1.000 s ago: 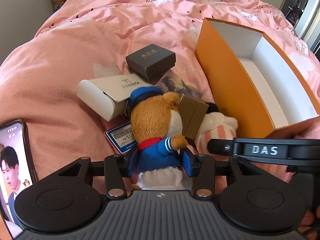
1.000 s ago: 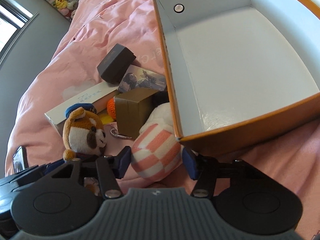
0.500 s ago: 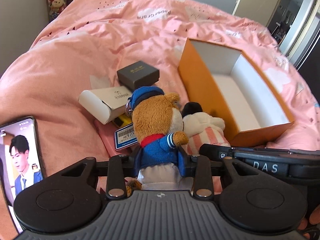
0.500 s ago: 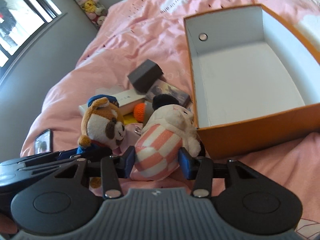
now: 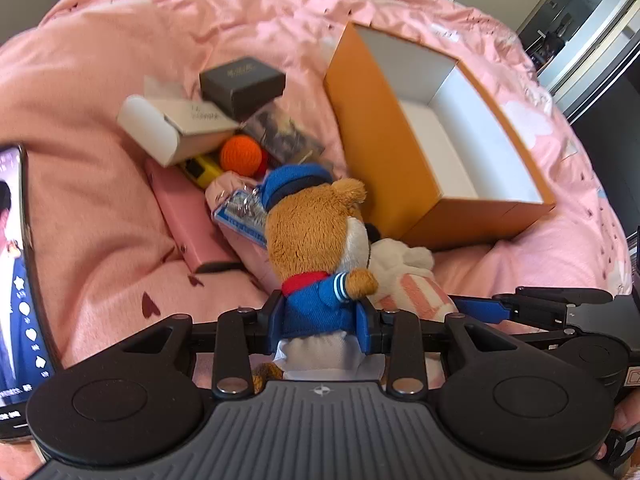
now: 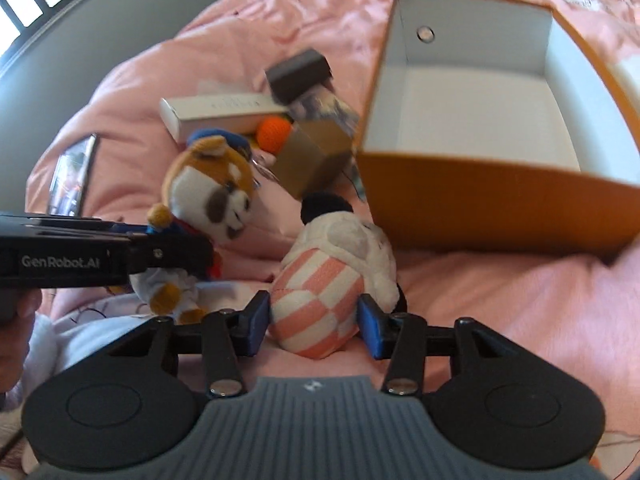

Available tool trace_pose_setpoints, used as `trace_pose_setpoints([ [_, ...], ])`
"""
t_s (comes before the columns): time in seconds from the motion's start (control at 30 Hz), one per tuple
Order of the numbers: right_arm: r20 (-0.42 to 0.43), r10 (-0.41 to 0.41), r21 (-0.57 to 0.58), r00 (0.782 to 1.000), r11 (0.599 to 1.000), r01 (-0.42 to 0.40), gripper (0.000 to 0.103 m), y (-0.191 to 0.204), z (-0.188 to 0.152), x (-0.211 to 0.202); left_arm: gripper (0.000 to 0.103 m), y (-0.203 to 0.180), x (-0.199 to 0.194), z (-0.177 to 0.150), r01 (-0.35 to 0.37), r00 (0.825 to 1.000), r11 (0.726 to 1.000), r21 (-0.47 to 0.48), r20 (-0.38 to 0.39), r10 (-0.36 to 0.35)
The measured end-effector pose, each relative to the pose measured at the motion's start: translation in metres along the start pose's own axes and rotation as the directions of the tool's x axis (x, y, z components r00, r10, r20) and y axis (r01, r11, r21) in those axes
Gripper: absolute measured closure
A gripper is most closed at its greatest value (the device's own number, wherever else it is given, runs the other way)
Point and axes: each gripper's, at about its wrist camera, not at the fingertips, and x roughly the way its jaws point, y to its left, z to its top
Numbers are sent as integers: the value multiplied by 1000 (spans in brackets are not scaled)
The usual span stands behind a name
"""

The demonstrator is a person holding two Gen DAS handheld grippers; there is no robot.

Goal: Organize objects
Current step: 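Lift both plushes and carry them over the orange shoebox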

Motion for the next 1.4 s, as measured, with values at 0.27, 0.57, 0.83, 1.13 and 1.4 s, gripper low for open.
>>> trace_pose_setpoints([
  [0.27,-9,-36,-17,999,999,36,42,3,3,-2,57,-4,4,-2,-31,999,999,34,-22,32],
  [0.57,-37,-65,19,997,998,65,43,4,43,11,44,-13,-4,6,-139,990,985,105,25,137],
  [0.83,-108,-149,-104,983,985,138,42,23,48,42,43,-9,-3,14,-169,985,980,109,32,167],
  [1.13,-229,-174,-210,958,970,126,36,26,58,70,42,-3,6,17,-141,990,986,86,10,140],
  [1.4,-306,-123,-168,944,983,74,40,8,55,60,49,-5,9,14,-127,992,987,99,19,125],
])
